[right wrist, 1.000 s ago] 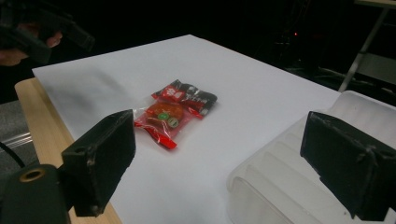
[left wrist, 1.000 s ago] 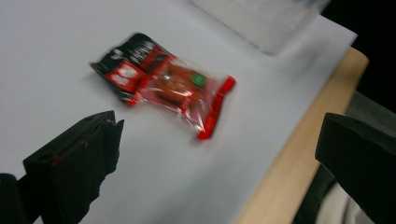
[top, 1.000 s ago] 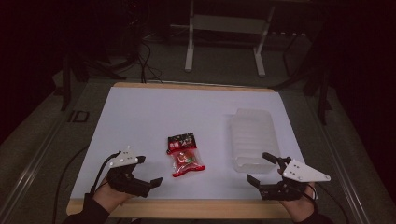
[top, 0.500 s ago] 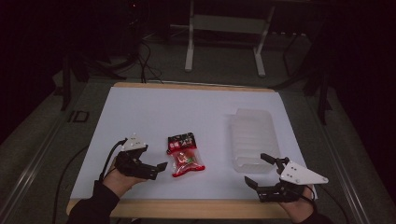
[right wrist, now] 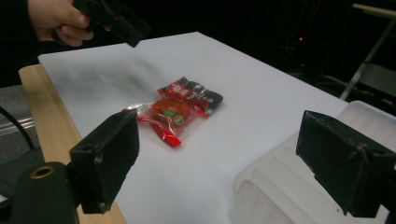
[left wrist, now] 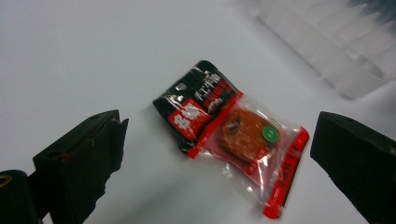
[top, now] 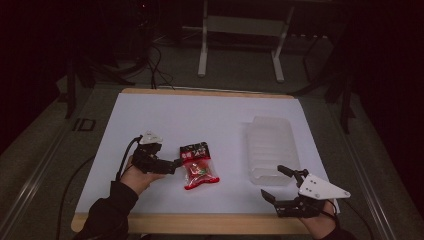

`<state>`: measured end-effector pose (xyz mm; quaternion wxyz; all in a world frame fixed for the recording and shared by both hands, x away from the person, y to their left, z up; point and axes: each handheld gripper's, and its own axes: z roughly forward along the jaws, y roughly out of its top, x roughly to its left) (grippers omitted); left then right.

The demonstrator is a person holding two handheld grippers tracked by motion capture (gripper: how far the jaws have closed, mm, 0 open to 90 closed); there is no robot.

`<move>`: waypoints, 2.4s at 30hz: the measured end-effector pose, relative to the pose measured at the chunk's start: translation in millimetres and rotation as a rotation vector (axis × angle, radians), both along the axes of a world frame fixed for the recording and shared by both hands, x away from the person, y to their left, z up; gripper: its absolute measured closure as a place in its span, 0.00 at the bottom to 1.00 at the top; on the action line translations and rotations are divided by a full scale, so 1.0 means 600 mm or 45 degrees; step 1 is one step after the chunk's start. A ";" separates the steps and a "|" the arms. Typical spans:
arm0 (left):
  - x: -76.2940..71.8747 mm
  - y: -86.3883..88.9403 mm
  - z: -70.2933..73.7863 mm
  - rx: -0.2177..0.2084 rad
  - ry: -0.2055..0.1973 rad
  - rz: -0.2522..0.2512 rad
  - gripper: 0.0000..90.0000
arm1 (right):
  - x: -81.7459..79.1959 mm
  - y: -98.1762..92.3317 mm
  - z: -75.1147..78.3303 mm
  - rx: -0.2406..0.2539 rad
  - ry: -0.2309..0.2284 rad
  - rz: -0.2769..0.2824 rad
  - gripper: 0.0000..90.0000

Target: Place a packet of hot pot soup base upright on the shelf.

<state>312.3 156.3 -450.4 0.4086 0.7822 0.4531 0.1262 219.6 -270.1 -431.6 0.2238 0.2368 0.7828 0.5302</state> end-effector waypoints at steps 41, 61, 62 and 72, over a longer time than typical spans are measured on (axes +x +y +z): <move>0.078 -0.073 -0.128 0.117 0.172 0.181 0.38 | 0.003 0.009 -0.011 -0.041 0.090 0.032 0.16; 0.057 -0.104 -0.130 0.273 0.043 0.127 0.97 | 0.006 0.009 -0.013 -0.047 0.098 0.029 0.17; 0.058 -0.103 -0.130 0.266 0.044 0.125 0.98 | 0.006 0.007 -0.012 -0.043 0.096 0.030 0.18; 0.053 -0.098 -0.106 0.184 -0.015 0.094 0.98 | 0.008 0.000 -0.009 -0.013 0.116 0.015 0.18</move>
